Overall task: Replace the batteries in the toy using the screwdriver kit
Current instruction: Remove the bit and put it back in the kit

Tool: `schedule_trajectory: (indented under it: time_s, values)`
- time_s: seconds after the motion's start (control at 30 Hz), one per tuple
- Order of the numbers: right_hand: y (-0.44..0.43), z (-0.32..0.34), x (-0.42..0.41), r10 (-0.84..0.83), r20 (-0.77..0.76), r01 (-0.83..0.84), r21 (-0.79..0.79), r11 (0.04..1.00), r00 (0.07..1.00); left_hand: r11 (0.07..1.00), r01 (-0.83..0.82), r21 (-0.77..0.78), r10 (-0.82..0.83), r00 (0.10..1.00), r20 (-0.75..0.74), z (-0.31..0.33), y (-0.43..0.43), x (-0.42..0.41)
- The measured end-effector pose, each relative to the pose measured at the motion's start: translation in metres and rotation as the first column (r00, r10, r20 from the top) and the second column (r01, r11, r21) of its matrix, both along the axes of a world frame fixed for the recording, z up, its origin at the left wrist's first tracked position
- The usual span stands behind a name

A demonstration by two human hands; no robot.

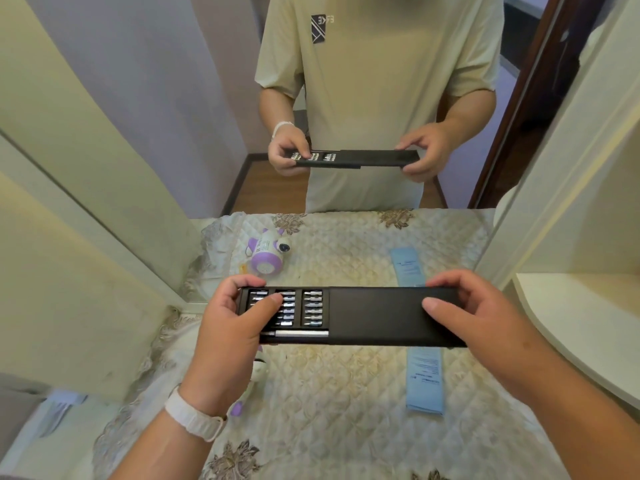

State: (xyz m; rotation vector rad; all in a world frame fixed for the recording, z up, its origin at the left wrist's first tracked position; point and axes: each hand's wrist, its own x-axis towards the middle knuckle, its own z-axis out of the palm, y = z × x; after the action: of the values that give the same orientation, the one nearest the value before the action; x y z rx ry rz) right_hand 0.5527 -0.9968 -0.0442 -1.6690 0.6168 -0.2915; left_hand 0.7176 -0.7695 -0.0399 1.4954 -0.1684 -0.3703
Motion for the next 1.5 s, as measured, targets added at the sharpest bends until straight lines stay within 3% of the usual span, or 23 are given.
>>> schedule_trajectory:
  time_s: [0.13,0.67,0.87,1.07,1.13,1.23,1.37,1.5]
  values:
    - [0.011,-0.006,-0.001,-0.030,0.046,0.024,0.117,0.993,0.998,1.000,0.001,0.024,-0.001,1.000,-0.011,-0.004,-0.001,-0.007]
    - [0.054,-0.028,0.002,-0.004,-0.121,0.003,-0.010,1.000,0.993,0.982,0.125,0.141,-0.119,0.992,-0.046,-0.025,-0.007,-0.051]
    - [0.068,-0.042,0.007,0.055,-0.113,-0.048,0.067,0.997,0.992,0.972,0.210,0.108,-0.201,0.975,-0.091,-0.026,-0.011,-0.061]
    - [0.062,-0.055,0.007,0.148,-0.255,-0.139,0.054,0.989,0.955,0.958,0.267,0.110,-0.240,0.948,-0.209,-0.037,-0.019,-0.048]
    - [0.062,-0.062,0.006,0.065,-0.264,-0.046,0.077,0.996,0.962,0.966,0.257,0.031,-0.236,0.923,-0.303,-0.042,-0.023,-0.043]
    - [0.064,-0.074,0.004,-0.106,-0.239,0.166,0.247,0.955,0.965,0.961,0.259,-0.099,-0.276,0.879,-0.390,-0.057,-0.026,-0.042]
    - [0.069,-0.090,0.000,-0.078,-0.245,0.162,0.344,0.925,0.966,0.943,0.332,-0.016,-0.317,0.885,-0.342,-0.083,-0.033,-0.060]
    - [0.070,-0.108,0.000,-0.045,-0.263,0.136,0.339,0.931,0.964,0.923,0.373,0.099,-0.318,0.881,-0.350,-0.104,-0.046,-0.072]
